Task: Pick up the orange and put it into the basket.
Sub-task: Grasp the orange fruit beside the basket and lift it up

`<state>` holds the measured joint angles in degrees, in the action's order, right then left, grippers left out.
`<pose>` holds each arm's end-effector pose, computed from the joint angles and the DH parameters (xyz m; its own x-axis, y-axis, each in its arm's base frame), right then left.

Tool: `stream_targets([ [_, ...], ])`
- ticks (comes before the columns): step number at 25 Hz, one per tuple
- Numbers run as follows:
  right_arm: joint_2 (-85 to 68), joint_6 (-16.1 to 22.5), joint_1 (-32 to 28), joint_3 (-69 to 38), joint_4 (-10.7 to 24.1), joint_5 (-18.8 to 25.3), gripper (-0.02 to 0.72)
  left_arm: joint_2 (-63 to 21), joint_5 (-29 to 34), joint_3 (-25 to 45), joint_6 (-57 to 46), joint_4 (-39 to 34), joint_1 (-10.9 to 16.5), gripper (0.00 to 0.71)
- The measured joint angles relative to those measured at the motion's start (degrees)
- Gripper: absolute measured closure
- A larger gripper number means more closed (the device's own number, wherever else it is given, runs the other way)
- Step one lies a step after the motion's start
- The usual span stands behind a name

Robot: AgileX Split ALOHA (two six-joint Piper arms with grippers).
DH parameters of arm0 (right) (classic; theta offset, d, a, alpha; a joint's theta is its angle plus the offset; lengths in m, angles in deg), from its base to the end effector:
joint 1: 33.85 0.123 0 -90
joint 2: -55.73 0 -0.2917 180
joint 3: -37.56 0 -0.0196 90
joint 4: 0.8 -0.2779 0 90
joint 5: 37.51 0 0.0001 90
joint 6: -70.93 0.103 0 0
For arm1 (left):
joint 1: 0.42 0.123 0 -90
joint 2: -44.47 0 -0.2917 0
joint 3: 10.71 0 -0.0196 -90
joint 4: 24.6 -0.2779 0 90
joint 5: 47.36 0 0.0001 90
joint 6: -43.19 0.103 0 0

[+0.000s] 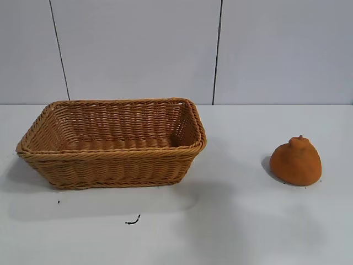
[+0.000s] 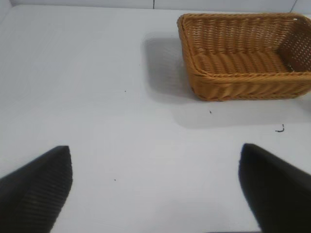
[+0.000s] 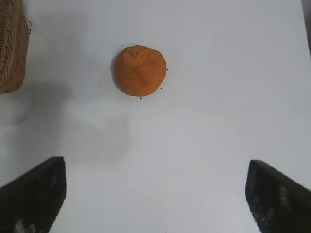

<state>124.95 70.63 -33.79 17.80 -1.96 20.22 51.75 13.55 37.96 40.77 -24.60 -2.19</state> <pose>0.2305 0.0020 0.3341 -0.8359 0.0047 -0.5489 -0.0058 0.9998 0.0174 0.0218 -0.0007 0.2852 -0.4525 -0.0283 -0.8913 0.0118 0.9992 -0.0377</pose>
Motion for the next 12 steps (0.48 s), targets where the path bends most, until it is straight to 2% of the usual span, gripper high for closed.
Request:
stream_targets([
  [6,18.4,-2.03,0.0,10.84,-3.03,0.34,0.01,0.0,0.0,0.0,0.0,0.0,0.0,0.044],
  [12,33.26,-2.79,2.63,16.75,-3.39,-0.98,0.01,0.0,0.0,0.0,0.0,0.0,0.0,0.044],
])
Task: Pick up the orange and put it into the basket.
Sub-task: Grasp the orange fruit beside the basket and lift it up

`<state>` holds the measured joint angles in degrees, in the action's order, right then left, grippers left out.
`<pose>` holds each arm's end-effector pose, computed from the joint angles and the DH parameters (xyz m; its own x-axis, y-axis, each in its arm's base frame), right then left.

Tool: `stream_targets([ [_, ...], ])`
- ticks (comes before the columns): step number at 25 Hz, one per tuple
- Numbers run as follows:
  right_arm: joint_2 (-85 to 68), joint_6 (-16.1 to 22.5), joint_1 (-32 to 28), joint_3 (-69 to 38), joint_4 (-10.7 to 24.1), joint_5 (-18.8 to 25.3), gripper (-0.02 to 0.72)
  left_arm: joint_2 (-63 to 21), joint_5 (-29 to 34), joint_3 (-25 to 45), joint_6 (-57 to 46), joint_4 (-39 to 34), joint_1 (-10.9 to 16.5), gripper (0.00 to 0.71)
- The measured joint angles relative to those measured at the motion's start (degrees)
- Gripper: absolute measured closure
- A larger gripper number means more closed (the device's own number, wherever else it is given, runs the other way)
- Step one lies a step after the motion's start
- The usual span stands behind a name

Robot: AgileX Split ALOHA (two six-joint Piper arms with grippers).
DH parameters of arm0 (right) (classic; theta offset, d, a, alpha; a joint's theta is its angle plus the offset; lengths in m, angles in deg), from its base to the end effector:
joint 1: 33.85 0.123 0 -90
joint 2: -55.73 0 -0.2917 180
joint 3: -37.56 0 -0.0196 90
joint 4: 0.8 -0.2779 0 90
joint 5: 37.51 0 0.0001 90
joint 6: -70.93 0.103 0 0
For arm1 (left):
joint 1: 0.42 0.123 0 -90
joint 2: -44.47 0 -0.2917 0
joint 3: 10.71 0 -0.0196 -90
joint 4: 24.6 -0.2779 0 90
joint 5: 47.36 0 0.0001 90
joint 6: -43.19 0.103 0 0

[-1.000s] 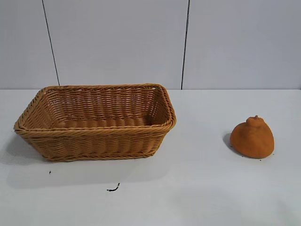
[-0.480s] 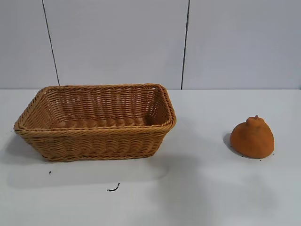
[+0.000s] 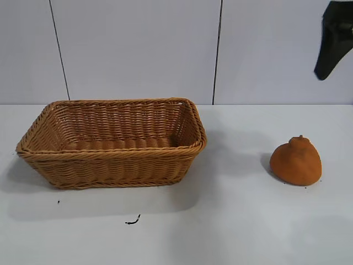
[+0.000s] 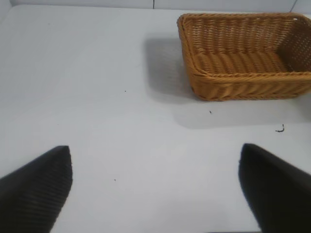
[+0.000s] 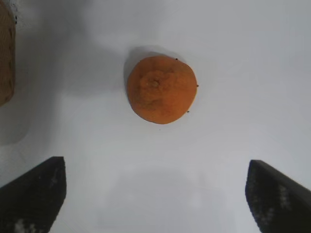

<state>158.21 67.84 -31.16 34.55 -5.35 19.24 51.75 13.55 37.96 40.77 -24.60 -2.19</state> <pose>0.3667 0.0241 0.2546 -0.9501 -0.0550 -0.3070 -0.0769 0.9952 0.0600 0.0218 -0.0007 0.2852 -0.4525 -0.0283 -0.8913 0.0118 0.9992 -0.0377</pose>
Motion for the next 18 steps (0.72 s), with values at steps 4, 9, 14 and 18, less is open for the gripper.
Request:
stream_targets([
  [4,8.37,1.27,0.22,1.13,-0.13,-2.41,0.01,0.0,0.0,0.0,0.0,0.0,0.0,0.044],
  [9,17.25,1.38,0.22,1.27,-0.07,-7.27,0.01,0.0,0.0,0.0,0.0,0.0,0.0,0.044],
  [14,23.93,1.44,0.22,1.27,-0.12,-11.98,0.012,0.0,0.0,0.0,0.0,0.0,0.0,0.044],
  [18,25.24,1.44,0.22,1.27,-0.17,-12.86,0.15,0.0,0.0,0.0,0.0,0.0,0.0,0.044],
])
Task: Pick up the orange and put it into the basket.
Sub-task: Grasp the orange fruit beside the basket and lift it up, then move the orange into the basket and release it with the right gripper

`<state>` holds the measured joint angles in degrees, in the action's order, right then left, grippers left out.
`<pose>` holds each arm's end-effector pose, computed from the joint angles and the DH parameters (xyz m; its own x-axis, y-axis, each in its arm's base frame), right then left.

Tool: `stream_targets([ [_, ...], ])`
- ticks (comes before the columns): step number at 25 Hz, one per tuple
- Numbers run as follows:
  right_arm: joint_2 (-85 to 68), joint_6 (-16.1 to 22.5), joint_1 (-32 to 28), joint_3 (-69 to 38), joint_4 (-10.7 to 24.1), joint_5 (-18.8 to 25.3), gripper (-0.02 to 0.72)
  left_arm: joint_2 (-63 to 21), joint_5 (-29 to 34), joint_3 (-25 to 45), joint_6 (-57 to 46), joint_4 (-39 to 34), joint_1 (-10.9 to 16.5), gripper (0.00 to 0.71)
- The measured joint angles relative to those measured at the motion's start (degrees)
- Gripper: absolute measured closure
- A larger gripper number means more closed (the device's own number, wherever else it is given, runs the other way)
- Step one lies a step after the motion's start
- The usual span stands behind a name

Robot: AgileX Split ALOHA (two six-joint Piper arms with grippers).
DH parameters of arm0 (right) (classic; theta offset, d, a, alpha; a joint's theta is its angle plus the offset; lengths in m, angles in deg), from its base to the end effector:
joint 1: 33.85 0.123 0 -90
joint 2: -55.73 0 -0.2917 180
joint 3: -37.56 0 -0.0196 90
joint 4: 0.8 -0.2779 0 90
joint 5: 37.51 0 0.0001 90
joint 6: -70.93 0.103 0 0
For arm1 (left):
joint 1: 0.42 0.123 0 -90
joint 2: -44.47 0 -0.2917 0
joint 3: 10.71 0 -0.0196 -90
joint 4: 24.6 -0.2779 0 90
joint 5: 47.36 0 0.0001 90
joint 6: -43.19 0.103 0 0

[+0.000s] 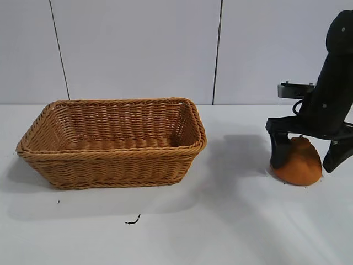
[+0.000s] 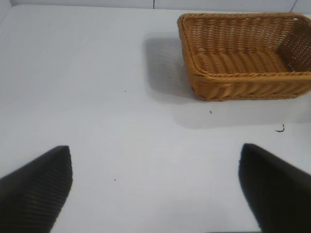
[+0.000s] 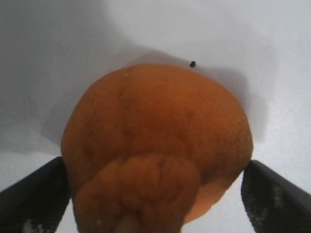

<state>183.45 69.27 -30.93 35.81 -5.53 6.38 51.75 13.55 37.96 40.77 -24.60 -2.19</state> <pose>0.4166 0.0272 0.0901 -0.9931 -0.0201 -0.1155 -0.0272 0.9978 0.0603 0.0218 -0.0007 0.2852 -0.4525 -0.0283 -0.8913 0.0118 0.9992 -0.0377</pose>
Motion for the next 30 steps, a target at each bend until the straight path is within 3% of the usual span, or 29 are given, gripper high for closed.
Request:
stream_targets([
  [2,-0.13,0.0,0.0,0.02,0.0,-0.11,0.328,0.0,0.0,0.0,0.0,0.0,0.0,0.044],
  [4,-0.64,-0.18,0.0,0.02,0.18,0.13,0.567,0.0,0.0,0.0,0.0,0.0,0.0,0.044],
  [5,-1.22,-0.18,0.0,0.22,0.38,0.47,0.641,0.0,0.0,0.0,0.0,0.0,0.0,0.044],
  [11,-4.75,-0.24,0.0,5.06,1.23,5.33,0.657,0.0,0.0,0.0,0.0,0.0,0.0,0.044],
  [19,-7.58,-0.24,0.24,21.17,0.4,14.43,0.657,0.0,0.07,0.0,0.0,0.0,0.0,0.044],
  [30,-7.58,-0.19,8.75,27.1,0.38,17.02,0.657,0.0,0.02,0.0,0.0,0.0,0.0,0.044],
])
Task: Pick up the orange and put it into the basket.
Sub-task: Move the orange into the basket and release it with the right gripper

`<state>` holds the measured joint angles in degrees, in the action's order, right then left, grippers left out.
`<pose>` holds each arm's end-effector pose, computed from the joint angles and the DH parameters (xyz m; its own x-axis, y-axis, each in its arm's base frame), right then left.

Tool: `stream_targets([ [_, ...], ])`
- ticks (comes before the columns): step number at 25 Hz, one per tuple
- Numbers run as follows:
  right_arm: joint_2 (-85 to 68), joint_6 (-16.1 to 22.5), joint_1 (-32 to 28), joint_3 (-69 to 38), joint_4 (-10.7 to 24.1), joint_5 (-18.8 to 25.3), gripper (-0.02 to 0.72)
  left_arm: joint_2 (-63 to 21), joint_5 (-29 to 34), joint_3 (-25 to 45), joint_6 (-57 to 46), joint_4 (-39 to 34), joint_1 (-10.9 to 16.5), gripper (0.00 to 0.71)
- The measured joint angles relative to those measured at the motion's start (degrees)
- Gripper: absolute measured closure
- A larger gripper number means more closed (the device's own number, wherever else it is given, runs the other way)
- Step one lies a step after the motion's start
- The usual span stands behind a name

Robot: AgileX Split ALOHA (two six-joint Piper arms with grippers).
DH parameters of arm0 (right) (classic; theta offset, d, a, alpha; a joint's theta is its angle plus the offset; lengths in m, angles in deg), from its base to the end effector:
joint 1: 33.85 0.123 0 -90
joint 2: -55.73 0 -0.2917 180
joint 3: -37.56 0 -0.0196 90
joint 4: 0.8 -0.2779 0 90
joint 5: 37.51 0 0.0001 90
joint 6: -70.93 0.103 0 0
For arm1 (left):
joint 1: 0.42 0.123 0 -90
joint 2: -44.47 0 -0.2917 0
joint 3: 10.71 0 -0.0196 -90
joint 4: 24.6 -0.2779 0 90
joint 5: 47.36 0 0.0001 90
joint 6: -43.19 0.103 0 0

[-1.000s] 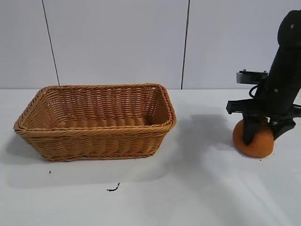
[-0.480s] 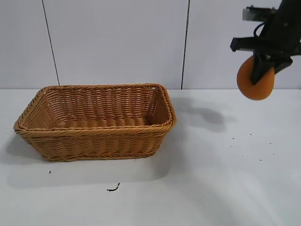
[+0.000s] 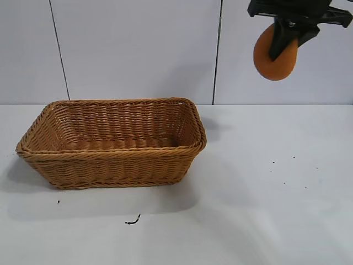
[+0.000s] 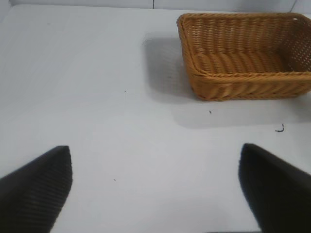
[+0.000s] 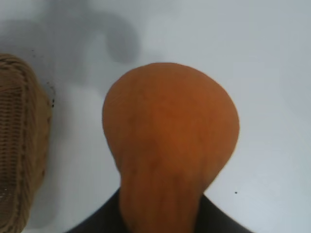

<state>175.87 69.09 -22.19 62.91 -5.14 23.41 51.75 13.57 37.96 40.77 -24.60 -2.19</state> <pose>0.4563 0.1011 0.2779 -0.8932 -0.1795 -0.4122 -0.2241 0.9726 0.0622 0.0217 -0.0007 0.2851 -0.4528 -0.0283 -0.8912 0.0118 0.9992 -0.0377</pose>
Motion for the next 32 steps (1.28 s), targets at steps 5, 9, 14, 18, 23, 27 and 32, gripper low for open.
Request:
stream_targets([
  [5,0.0,0.3,8.18,0.0,-0.05,-2.02,0.657,0.0,0.0,0.0,0.0,0.0,0.0,0.044],
  [9,0.08,1.36,14.59,0.0,-0.21,-6.03,0.657,0.0,0.0,0.0,0.0,0.0,0.0,0.044],
  [14,2.31,1.84,20.55,0.23,-0.41,-11.24,0.657,0.0,0.0,0.0,0.0,0.0,0.0,0.044],
  [18,6.97,2.98,22.58,0.23,-0.62,-14.81,0.657,0.0,0.0,0.0,0.0,0.0,0.0,0.044],
  [23,13.37,3.05,22.75,0.23,-3.28,-18.97,0.657,0.0,0.0,0.0,0.0,0.0,0.0,0.044],
  [27,15.91,3.05,22.75,0.23,-4.2,-19.47,0.648,0.0,0.0,0.0,0.0,0.0,0.0,0.044],
  [32,15.96,2.34,22.75,0.91,-4.53,-18.15,0.265,0.0,0.0,0.0,0.0,0.0,0.0,0.044],
])
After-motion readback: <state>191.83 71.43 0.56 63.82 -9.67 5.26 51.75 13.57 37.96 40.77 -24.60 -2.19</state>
